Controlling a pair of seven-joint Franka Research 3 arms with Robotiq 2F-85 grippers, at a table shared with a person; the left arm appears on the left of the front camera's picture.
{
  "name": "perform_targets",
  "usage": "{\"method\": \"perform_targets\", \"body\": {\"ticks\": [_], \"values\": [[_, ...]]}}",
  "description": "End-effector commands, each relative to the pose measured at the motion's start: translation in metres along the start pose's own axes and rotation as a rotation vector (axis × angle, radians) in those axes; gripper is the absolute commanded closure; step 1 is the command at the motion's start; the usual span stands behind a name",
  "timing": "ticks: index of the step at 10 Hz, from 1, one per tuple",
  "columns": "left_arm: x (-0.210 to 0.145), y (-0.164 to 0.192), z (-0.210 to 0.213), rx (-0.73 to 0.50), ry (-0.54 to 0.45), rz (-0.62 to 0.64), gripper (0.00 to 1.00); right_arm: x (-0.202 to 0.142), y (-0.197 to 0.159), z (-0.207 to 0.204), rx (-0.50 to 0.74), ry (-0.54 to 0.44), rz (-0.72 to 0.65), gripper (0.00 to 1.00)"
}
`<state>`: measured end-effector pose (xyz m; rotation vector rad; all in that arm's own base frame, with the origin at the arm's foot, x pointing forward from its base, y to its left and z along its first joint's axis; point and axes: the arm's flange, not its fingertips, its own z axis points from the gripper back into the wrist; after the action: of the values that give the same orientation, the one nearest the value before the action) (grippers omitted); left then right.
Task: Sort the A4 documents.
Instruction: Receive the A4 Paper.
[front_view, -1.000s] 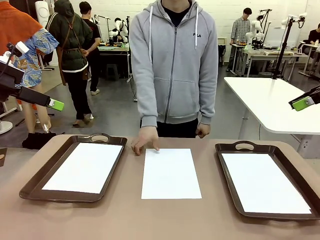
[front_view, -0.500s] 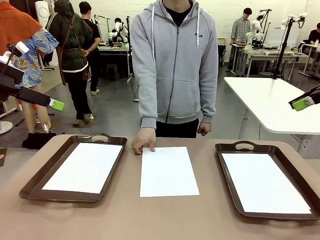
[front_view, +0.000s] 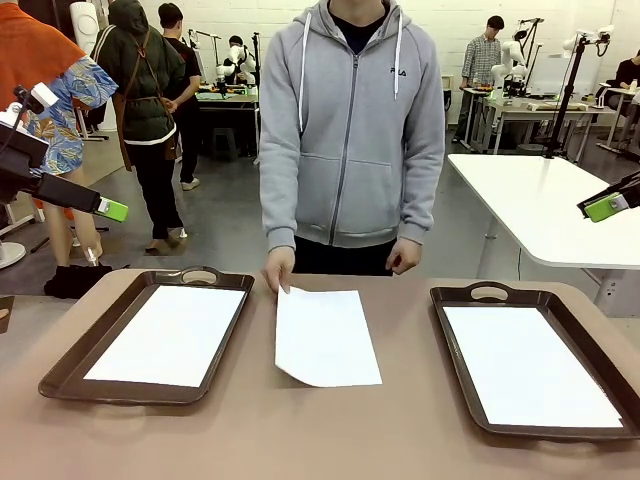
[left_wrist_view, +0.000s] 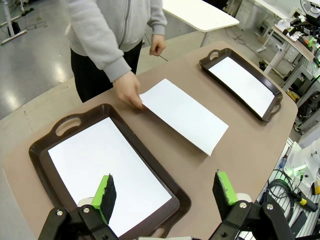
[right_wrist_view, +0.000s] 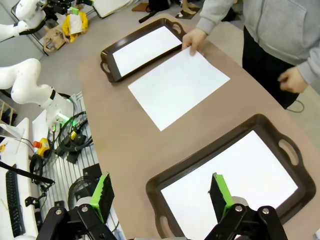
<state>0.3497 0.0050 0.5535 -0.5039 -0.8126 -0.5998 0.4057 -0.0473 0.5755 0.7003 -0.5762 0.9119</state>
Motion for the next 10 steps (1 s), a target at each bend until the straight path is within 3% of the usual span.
{"method": "perform_targets", "body": {"ticks": [1,10], "values": [[-0.0003,-0.0002,-0.0006,0.001,-0.002,-0.002,0.0,0.0001,0.0,-0.0014,0.006,0.005,0.007,0.0],[-0.0003,-0.0002,-0.0006,0.001,-0.002,-0.002,0.0,0.0001,0.0,-0.0014,0.006,0.005,0.007,0.0]]}}
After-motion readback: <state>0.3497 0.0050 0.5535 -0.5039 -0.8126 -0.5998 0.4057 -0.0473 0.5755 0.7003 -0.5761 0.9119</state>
